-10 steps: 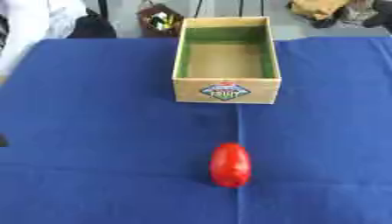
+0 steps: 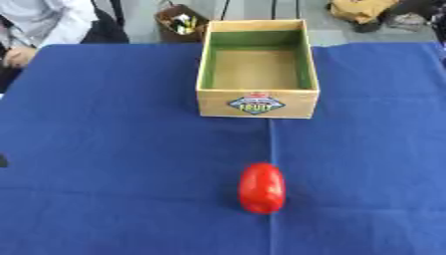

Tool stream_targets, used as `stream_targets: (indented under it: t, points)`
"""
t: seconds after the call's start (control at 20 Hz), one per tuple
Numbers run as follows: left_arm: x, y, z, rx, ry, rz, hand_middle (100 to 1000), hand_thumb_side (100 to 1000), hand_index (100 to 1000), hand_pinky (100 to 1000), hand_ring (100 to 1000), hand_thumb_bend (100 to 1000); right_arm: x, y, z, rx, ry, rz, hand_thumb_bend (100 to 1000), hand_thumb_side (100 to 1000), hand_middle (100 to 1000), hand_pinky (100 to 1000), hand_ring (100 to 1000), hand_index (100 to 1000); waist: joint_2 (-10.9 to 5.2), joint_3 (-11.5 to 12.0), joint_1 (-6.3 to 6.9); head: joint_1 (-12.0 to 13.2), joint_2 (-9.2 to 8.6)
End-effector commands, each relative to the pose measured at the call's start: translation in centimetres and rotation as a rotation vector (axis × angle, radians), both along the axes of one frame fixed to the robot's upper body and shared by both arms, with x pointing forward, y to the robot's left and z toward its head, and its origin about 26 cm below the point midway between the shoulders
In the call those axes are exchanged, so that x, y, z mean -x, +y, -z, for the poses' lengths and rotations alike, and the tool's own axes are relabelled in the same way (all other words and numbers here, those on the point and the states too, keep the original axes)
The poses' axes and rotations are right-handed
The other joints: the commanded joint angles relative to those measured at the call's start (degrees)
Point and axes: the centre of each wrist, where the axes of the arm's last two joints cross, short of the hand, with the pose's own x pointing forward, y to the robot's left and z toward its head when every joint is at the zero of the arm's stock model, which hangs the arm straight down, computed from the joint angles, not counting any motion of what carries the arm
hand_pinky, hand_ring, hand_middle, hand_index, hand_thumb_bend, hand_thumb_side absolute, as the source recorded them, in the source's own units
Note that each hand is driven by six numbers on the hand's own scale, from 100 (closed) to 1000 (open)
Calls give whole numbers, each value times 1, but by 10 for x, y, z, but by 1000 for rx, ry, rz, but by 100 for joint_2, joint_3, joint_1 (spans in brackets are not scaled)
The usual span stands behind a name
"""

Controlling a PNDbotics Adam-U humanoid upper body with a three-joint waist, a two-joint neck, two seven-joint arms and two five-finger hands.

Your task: Pick up objects on the table and place them in the box.

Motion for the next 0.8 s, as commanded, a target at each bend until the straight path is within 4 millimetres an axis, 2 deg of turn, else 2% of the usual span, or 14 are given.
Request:
stream_targets:
  t: [0.05, 0.2, 0.45, 0.8]
  points:
    - [2, 4, -8, -33, -16, -4, 479, 666, 781, 332, 356, 368, 5, 7, -15, 165, -51, 42, 174, 1000, 657, 902, 898, 790, -137, 11, -5, -17, -48]
    - [2, 4, -8, -34, -14, -1, 478, 666, 781, 332, 356, 367, 6, 18, -22, 315, -74, 84, 246, 1000, 662, 882, 885, 796, -151, -1, -6, -24, -46]
    - [2, 4, -8, -35, -13, 2, 478, 664, 781, 332, 356, 367, 9, 32, -29, 518, -104, 134, 297, 1000, 674, 861, 871, 810, -160, -17, -12, -34, -51]
    - [2, 4, -9, -36, -12, 5, 478, 662, 780, 332, 355, 365, 11, 43, -29, 691, -162, 176, 408, 1000, 651, 833, 842, 809, -154, -50, -30, -32, -68]
